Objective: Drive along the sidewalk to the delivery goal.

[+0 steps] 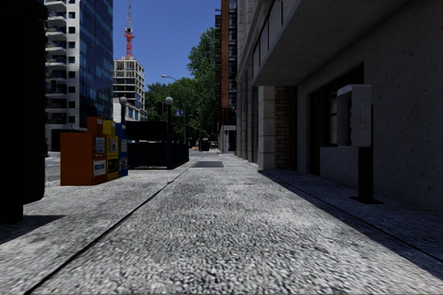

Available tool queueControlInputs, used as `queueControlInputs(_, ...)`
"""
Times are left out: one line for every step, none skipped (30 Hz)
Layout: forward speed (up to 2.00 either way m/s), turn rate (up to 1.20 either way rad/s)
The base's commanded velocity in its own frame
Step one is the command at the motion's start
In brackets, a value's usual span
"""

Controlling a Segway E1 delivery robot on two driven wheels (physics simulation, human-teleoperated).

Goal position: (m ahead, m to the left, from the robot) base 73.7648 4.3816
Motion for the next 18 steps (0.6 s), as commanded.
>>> queueControlInputs(2.0, 0.0)
queueControlInputs(2.0, 0.0)
queueControlInputs(2.0, 0.0)
queueControlInputs(2.0, 0.0)
queueControlInputs(2.0, 0.0)
queueControlInputs(2.0, 0.0)
queueControlInputs(2.0, 0.0)
queueControlInputs(2.0, 0.0)
queueControlInputs(2.0, 0.0)
queueControlInputs(2.0, 0.0)
queueControlInputs(2.0, 0.0)
queueControlInputs(2.0, 0.0)
queueControlInputs(2.0, 0.0)
queueControlInputs(2.0, 0.0)
queueControlInputs(2.0, 0.0)
queueControlInputs(2.0, 0.0)
queueControlInputs(2.0, 0.0)
queueControlInputs(2.0, 0.0)
